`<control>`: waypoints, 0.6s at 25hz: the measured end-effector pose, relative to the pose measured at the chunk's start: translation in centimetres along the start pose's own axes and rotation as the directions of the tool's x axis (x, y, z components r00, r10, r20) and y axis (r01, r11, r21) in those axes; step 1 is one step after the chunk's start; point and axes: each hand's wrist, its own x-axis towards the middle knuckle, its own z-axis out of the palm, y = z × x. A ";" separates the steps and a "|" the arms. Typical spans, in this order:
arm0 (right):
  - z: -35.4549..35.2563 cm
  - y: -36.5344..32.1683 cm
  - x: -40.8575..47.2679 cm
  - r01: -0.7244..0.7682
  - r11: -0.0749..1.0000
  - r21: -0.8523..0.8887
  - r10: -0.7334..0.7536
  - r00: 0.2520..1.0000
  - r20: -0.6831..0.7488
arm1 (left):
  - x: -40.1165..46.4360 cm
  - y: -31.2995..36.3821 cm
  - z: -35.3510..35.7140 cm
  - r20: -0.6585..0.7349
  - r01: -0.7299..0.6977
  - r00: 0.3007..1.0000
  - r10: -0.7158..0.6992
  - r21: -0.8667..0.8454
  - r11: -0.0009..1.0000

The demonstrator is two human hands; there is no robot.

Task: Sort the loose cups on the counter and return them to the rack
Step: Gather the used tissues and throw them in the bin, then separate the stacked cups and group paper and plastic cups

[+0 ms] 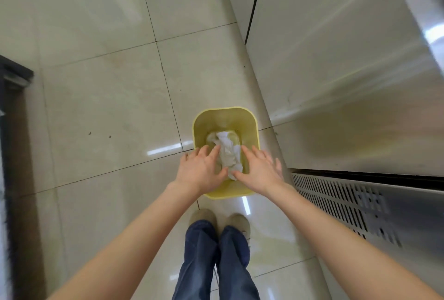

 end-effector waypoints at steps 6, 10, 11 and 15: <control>-6.3 -3.3 -10.5 -0.027 0.999 -0.018 0.025 0.996 -0.090 | -9.1 1.1 -7.5 -0.091 -0.035 0.995 0.044 0.093 0.995; -9.8 -5.2 -17.8 0.018 0.999 -0.033 -0.025 0.976 -0.216 | -15.3 2.1 -12.2 -0.130 -0.053 0.989 0.064 0.084 0.995; -10.5 -5.6 -19.5 0.033 0.999 -0.041 -0.042 0.966 -0.255 | -16.6 2.4 -13.2 -0.154 -0.067 0.985 0.080 0.086 0.994; -13.8 -7.1 -24.7 0.050 0.998 -0.029 -0.057 0.914 -0.401 | -20.6 3.5 -17.3 -0.232 -0.125 0.961 0.148 0.110 0.986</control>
